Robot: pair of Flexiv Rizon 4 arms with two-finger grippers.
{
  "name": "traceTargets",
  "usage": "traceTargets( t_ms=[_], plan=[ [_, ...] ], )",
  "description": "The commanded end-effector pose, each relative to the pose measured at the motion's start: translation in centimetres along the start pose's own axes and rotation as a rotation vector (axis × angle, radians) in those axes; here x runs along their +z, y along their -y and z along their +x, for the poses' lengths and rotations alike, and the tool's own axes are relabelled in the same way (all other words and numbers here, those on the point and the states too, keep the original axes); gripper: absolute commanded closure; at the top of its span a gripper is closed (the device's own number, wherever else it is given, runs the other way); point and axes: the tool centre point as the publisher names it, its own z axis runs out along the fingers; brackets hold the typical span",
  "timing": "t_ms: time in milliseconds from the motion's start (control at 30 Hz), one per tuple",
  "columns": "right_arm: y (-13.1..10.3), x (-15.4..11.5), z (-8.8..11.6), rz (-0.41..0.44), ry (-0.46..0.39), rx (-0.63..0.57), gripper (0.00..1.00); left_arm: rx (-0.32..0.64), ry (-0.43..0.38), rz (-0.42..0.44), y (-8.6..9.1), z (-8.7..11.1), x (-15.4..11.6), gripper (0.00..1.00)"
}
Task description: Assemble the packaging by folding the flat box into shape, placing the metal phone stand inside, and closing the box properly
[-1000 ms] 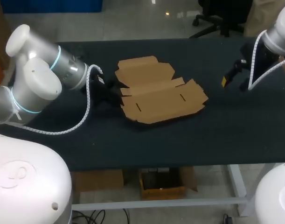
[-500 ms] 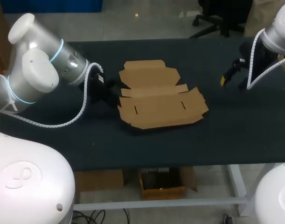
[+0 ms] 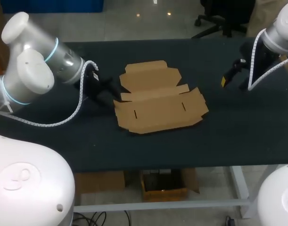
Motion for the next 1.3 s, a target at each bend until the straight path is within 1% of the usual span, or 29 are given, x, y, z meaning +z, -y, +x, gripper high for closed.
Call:
traceTargets(
  t_ms=[33,133,267,433,533,733,800,933,967,1000,1300],
  plan=[
    [0.1,0.1,-0.1,-0.002,-0.002,0.000,0.00,-0.004,-0.010,0.029,-1.0,0.1,-1.0,0.00],
    [0.1,0.3,-0.2,-0.001,-0.007,0.001,0.00,-0.008,-0.025,0.056,-1.6,0.2,-1.4,0.00],
    [-0.1,0.5,-0.3,0.002,-0.013,-0.001,0.00,-0.005,-0.037,0.068,-2.4,0.3,-1.5,0.00],
    [-0.2,0.7,-0.3,0.002,-0.017,-0.005,0.00,-0.001,-0.040,0.080,-3.8,0.8,-1.0,0.00],
    [-0.4,0.9,-0.3,-0.001,-0.023,-0.005,0.00,0.001,-0.035,0.088,-4.2,1.1,-0.4,0.00],
    [-0.4,1.1,-0.3,-0.002,-0.033,-0.010,0.00,-0.011,-0.005,0.111,-4.0,1.3,1.1,0.27],
    [-0.4,1.0,-0.3,-0.003,-0.034,-0.012,0.00,-0.015,0.004,0.120,-3.8,1.3,1.6,0.42],
    [-0.2,0.8,-0.4,-0.006,-0.035,-0.014,0.00,-0.026,0.013,0.124,-3.2,1.1,2.4,0.42],
    [-0.1,0.8,-0.5,-0.006,-0.034,-0.014,0.00,-0.029,0.011,0.124,-3.1,1.0,2.5,0.44],
    [-0.1,0.7,-0.5,-0.006,-0.034,-0.013,0.00,-0.033,0.009,0.124,-3.0,0.9,2.7,0.50],
    [0.0,0.7,-0.8,-0.003,-0.032,-0.007,0.00,-0.047,-0.007,0.119,-3.0,0.6,2.5,0.50]
  ],
)
